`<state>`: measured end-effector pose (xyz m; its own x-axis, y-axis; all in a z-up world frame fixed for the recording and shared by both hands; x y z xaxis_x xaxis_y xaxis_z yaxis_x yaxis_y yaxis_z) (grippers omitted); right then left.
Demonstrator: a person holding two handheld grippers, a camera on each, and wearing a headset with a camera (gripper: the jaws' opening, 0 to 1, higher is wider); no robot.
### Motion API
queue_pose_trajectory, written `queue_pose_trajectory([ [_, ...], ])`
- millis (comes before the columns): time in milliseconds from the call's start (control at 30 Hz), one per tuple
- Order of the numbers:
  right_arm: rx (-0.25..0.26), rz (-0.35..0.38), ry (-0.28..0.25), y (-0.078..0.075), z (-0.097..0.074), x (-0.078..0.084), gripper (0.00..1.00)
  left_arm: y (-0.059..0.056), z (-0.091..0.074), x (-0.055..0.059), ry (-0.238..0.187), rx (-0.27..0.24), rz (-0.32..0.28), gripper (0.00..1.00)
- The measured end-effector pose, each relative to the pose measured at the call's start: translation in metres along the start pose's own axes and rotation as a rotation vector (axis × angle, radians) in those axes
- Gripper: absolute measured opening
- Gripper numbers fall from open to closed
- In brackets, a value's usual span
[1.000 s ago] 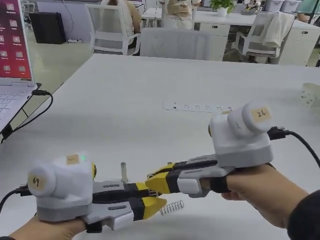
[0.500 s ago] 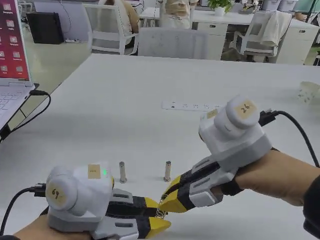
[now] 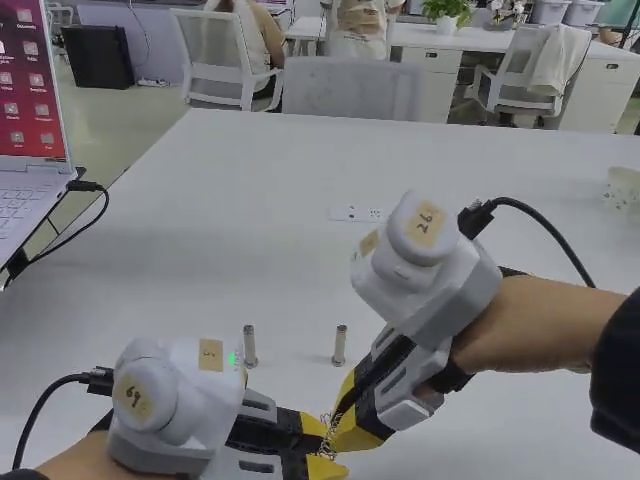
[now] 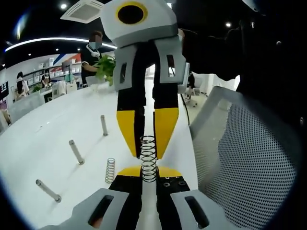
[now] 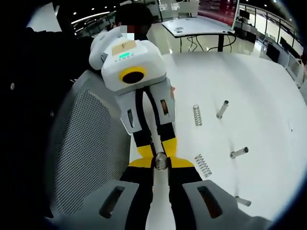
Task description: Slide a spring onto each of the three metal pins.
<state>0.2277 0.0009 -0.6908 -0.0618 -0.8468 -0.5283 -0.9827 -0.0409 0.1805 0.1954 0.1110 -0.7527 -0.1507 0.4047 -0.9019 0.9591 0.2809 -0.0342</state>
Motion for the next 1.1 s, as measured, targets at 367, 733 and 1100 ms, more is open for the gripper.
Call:
queue_pose_trajectory([
  [367, -0.008, -0.026, 0.038, -0.0006, 0.0046, -0.0021, 0.09, -0.0001, -0.0018, -0.0024, -0.023, 0.002, -0.027, 0.02],
  [733, 0.008, -0.023, 0.064, -0.0032, 0.0045, -0.0049, 0.08, 0.0019, -0.0013, -0.0005, -0.046, -0.012, -0.029, 0.03],
  [1100, 0.025, -0.014, 0.069, -0.0086, -0.0006, -0.0048, 0.08, 0.0053, -0.0028, 0.0034, -0.049, -0.03, -0.049, 0.11],
])
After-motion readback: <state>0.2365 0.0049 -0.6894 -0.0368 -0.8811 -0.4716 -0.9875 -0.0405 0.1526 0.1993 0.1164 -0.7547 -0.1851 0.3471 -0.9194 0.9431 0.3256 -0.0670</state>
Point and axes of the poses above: the centre of the closed fingertips' face, and the gripper's own axes: z roughly forward along the fingers, y roughly to its left, x roughly out of its underside, the point moved 10 cm from there along -z, roughly backward along the fingers
